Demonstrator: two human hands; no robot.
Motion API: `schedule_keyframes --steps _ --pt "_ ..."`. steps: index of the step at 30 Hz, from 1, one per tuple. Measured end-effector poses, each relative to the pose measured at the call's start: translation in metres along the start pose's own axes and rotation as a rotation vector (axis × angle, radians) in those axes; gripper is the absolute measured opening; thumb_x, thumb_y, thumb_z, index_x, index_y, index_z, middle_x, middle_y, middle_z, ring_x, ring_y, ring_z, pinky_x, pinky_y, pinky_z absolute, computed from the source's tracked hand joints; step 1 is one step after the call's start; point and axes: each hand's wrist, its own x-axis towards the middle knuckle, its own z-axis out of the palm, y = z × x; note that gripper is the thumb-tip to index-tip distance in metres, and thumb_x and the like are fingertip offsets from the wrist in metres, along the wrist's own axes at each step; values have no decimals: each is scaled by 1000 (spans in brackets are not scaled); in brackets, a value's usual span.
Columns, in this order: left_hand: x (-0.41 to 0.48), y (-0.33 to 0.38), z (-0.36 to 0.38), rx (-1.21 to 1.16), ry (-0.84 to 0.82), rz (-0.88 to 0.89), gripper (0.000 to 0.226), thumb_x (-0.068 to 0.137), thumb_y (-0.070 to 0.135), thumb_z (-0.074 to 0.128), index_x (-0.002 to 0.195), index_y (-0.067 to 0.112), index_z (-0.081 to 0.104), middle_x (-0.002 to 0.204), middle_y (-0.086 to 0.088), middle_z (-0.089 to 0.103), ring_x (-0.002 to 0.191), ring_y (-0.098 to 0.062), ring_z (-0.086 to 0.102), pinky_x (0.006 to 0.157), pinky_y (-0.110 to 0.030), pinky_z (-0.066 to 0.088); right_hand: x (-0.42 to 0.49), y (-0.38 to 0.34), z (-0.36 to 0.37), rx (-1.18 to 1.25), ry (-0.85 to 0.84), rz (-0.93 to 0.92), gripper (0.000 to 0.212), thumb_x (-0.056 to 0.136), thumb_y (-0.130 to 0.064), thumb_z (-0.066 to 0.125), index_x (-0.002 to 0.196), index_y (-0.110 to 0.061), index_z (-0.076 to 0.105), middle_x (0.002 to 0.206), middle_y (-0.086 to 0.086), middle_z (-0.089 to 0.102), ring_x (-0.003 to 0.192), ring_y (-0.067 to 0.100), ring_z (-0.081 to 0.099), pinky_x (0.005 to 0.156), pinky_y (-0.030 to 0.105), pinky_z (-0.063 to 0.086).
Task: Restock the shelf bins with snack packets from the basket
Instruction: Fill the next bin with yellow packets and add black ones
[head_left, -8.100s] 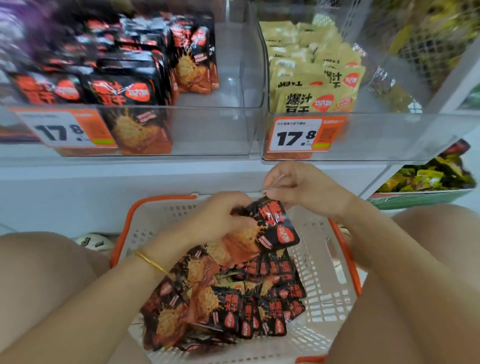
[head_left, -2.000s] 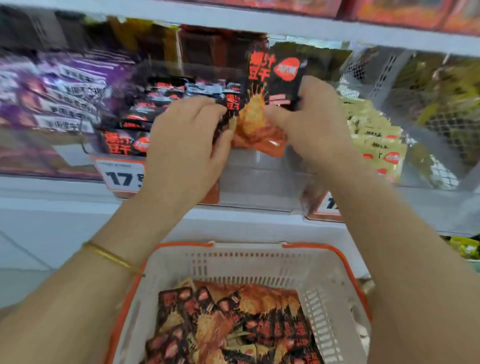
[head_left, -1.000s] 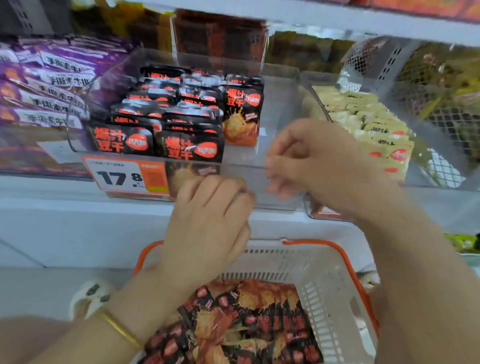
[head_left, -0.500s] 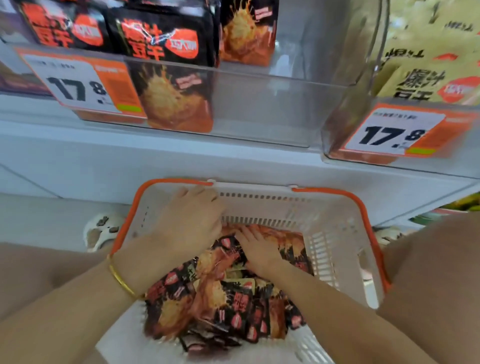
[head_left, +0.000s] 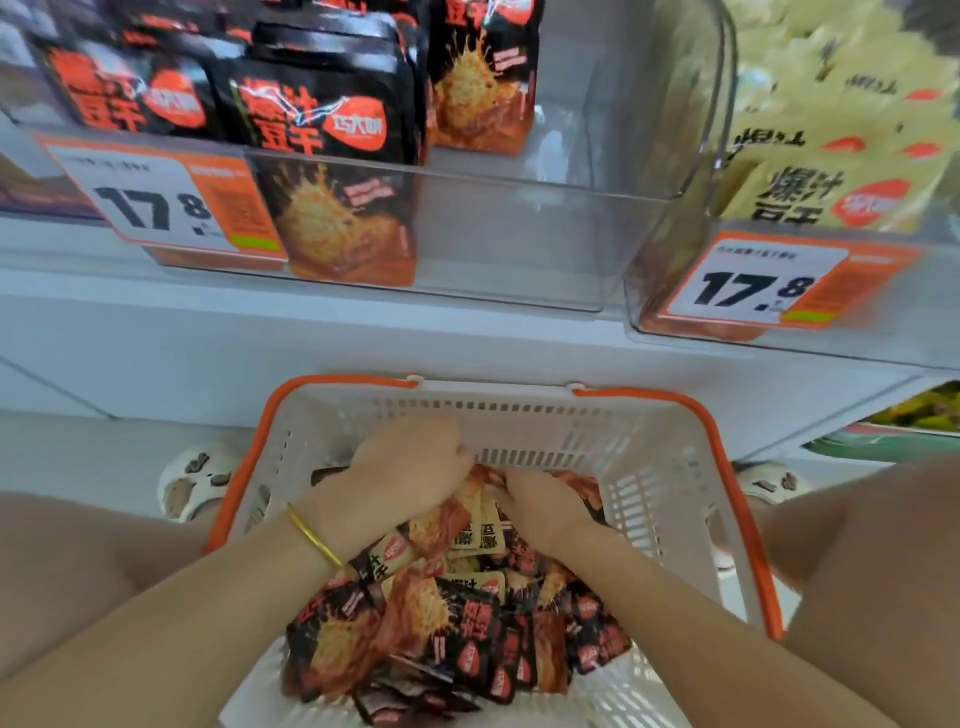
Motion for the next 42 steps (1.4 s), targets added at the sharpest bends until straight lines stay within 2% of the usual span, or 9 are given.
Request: schedule_keyframes --steps 5,10,13,19,23,26,30,37,42 --pt "-2 17 -12 -937 -126 -237 35 89 41 60 103 9 57 100 -10 66 88 -23 68 71 -34 58 -44 -43 -50 -7 345 -97 35 100 -23 41 134 -17 39 112 4 58 99 25 57 66 30 39" --pt "-16 14 -48 -829 16 -164 11 81 13 62 84 3 62 93 -23 68 89 -35 67 84 -51 54 -76 -48 -97 626 205 -113 59 83 -38 68 135 -35 40 123 -10 47 112 4 46 86 13 36" --pt "-32 17 -77 -715 18 -48 9 88 0 54 88 5 61 91 -18 65 77 -27 62 69 -28 52 -86 -47 -118 876 102 -90 80 74 -45 71 142 -26 34 130 -13 46 114 -4 50 96 17 44" --pt "-62 25 -133 -744 48 227 19 90 -2 54 99 10 67 92 -13 72 77 -15 66 69 -24 54 -105 -66 -168 994 24 -305 14 77 -1 71 88 -6 64 72 -4 64 64 4 59 62 20 51" --pt "-60 32 -183 -1060 628 355 8 88 19 59 94 23 60 87 -4 65 69 -9 66 52 -24 54 -109 -103 -249 1091 405 -342 8 73 -8 71 74 -13 65 57 -4 63 48 7 59 47 23 53" --pt "-43 18 -197 -589 1040 401 15 89 22 51 102 18 58 100 -2 64 88 -8 62 77 -25 50 -75 -117 -297 644 860 -221 22 73 -21 75 91 -12 65 80 0 66 74 18 64 66 30 50" --pt "-24 0 -174 164 936 315 45 94 38 30 113 13 63 117 -6 64 113 -27 56 97 -42 38 8 -118 -315 280 806 56 40 72 -14 78 109 -5 65 104 10 66 100 24 62 80 30 45" --pt "-14 -5 -159 246 964 270 45 96 36 29 115 13 63 122 -6 61 118 -26 54 110 -45 23 87 -92 -307 391 592 297 25 75 -33 77 79 -15 59 88 8 67 81 26 65 79 39 56" --pt "-11 -5 -160 262 974 266 42 96 35 31 112 14 63 119 -5 62 116 -26 54 109 -47 26 109 -87 -307 524 625 285 47 75 -28 80 109 -1 62 106 16 68 95 33 66 83 44 55"
